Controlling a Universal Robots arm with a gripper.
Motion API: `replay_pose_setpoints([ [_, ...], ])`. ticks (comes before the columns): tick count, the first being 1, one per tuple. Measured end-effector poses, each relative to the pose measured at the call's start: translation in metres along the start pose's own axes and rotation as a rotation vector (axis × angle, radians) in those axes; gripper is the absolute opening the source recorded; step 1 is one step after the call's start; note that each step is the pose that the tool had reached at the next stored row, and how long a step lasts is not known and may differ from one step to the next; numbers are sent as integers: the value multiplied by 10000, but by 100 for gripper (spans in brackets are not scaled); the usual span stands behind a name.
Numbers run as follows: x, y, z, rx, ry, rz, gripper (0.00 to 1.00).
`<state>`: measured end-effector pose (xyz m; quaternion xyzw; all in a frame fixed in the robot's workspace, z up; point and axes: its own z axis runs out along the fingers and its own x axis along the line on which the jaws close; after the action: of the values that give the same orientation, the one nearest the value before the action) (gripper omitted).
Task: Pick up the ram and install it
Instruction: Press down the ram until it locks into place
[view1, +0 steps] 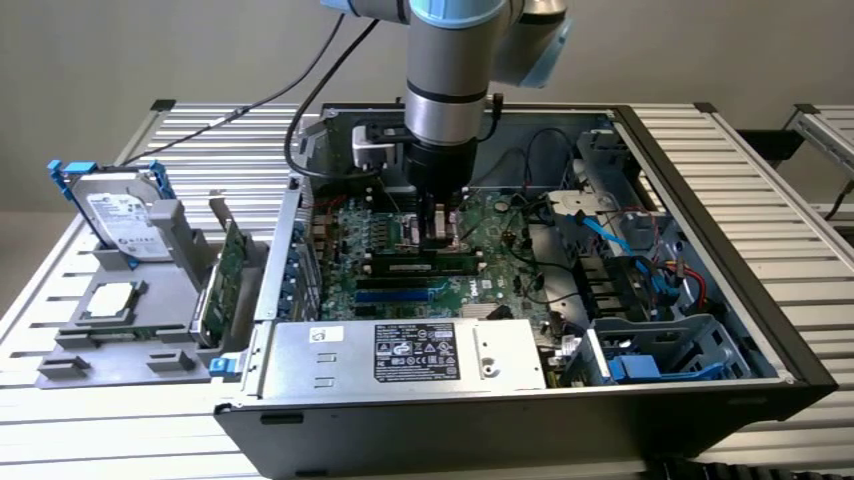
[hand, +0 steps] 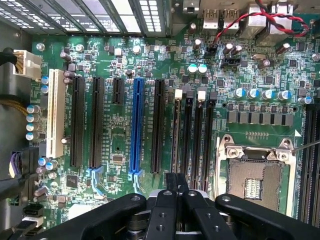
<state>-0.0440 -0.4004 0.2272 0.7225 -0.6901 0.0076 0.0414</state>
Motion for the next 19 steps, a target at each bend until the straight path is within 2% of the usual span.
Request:
replay_pose_setpoints([
  [12, -2, -1, 16, 0, 41, 2, 11],
  [19, -5, -1, 16, -5, 149, 7, 11],
])
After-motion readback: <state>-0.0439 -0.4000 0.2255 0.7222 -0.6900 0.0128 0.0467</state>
